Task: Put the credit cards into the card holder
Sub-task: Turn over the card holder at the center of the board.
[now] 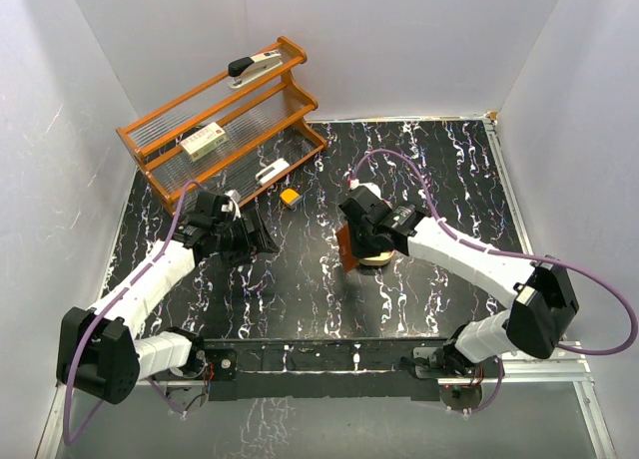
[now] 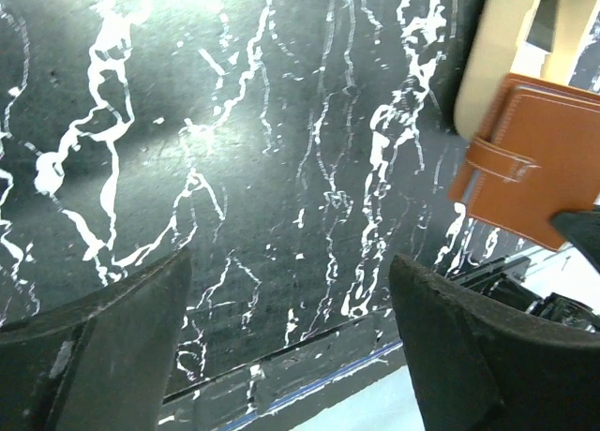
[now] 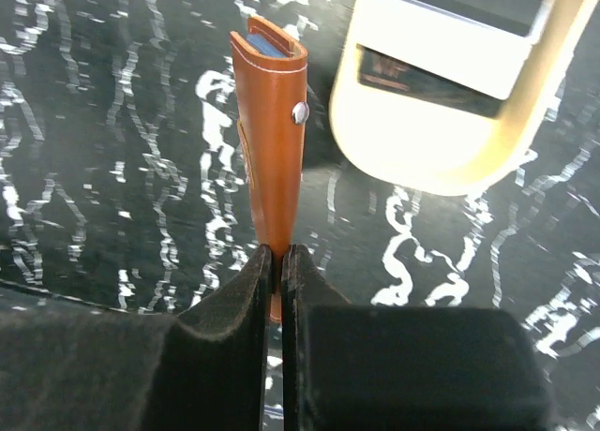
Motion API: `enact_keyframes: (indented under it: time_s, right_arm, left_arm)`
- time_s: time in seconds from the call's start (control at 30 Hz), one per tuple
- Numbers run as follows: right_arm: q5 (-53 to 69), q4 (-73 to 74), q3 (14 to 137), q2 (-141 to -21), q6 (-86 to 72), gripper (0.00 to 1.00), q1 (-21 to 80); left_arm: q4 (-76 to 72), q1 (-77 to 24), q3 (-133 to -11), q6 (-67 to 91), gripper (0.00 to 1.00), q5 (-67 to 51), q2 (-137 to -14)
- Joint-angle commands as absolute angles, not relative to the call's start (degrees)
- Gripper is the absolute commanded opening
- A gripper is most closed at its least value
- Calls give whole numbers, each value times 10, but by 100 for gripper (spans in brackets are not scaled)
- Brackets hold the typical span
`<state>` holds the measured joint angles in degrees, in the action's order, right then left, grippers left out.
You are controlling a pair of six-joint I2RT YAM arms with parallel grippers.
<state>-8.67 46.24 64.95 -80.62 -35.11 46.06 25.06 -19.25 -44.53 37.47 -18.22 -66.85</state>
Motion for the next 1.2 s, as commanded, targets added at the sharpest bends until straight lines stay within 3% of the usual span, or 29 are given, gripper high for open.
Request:
enact_keyframes:
  time_s: [0.0,0.13,0.37,0.7,0.87,1.03,1.17]
  right_arm:
    - [-164,581,695,-808,-349,0,470]
    - [-177,598,696,-836,-369,0,493]
    - [-215,619,727,-923,-407,0,563]
    - [-133,537,800,-1032,-422,31,654]
    - [-106,478,783,-1015,-427,34,657]
    - [-131,458,734,-951,-405,36,640]
    - [-163,457,703,-924,-389,36,623]
  left_arm:
    - [305,-193,-455,363,89,-156,-664]
    - [310,-193,-452,363,98,-144,-656]
    - [312,-193,-436,364,98,-145,-642]
    - [295,-193,-419,373,97,-161,-645]
    - [286,-193,-413,373,88,-192,-653]
    - [238,-194,-385,393,68,-258,-649]
    - [203,-199,-370,420,64,-269,-650]
